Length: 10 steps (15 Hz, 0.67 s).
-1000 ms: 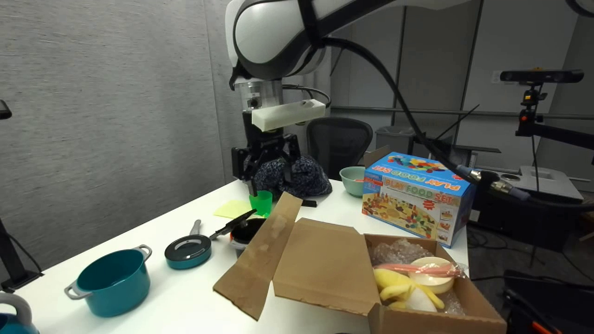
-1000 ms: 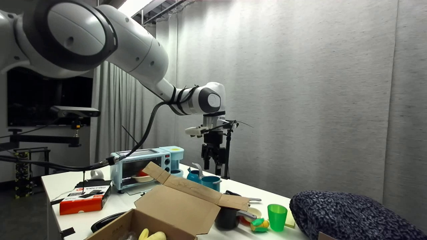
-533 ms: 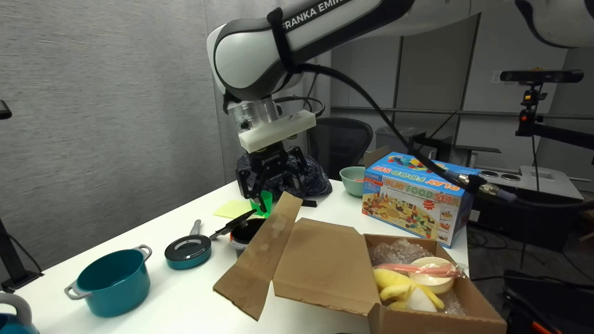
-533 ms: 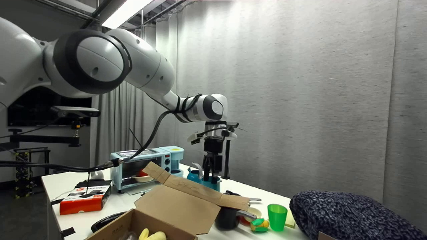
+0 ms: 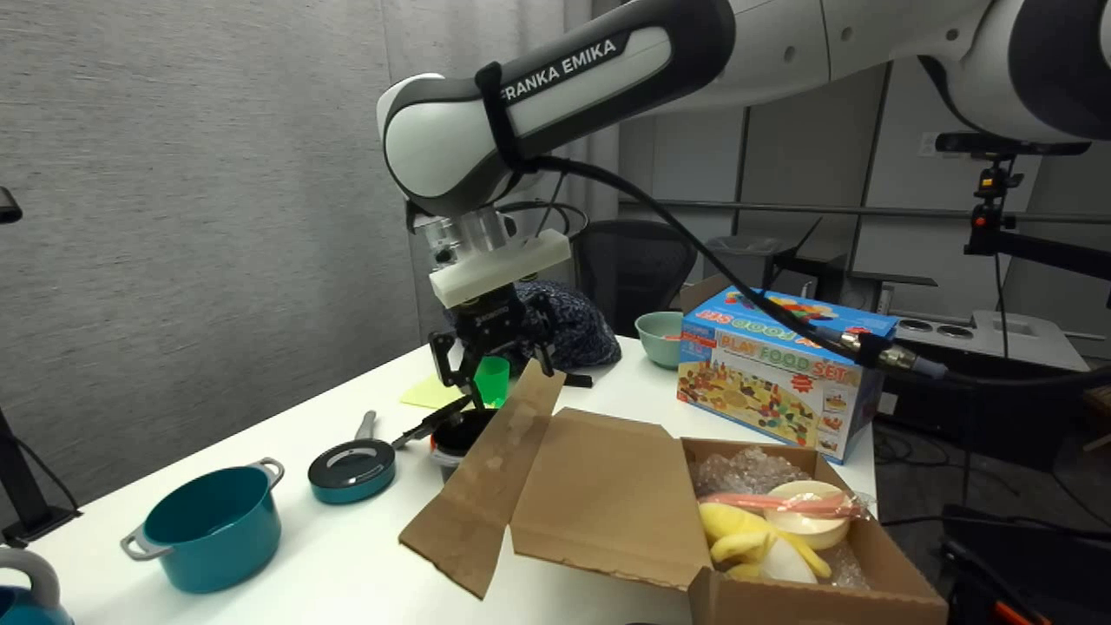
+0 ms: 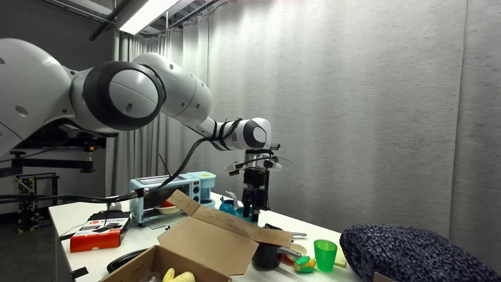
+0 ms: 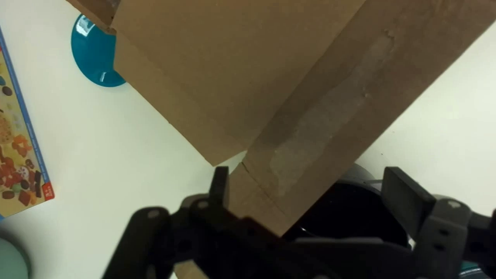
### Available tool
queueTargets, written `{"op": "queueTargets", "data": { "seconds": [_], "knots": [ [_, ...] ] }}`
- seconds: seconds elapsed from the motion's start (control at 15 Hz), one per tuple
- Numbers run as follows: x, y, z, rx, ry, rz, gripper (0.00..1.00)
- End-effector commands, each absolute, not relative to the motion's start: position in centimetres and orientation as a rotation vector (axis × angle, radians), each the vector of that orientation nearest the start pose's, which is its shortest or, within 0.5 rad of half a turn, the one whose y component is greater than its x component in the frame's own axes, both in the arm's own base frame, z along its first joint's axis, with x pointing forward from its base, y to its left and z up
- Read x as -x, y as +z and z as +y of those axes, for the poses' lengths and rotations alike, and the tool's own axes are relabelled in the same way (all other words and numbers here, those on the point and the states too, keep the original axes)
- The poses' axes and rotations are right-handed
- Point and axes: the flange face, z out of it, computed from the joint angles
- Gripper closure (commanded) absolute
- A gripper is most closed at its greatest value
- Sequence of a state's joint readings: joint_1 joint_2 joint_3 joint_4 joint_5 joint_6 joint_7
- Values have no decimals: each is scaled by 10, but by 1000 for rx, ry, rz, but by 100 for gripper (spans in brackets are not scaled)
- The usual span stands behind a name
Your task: Close the box
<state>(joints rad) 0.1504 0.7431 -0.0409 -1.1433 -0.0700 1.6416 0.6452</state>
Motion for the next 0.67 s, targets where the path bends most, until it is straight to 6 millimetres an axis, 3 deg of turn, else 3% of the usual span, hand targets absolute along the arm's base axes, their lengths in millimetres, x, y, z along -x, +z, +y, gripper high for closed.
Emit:
{"op": "queueTargets", "data": {
  "seconds": [0.0,0.6],
  "knots": [
    [-726,344,82,3140,404,844,0],
    [-720,326,85,3139,590,802,0]
  ]
}}
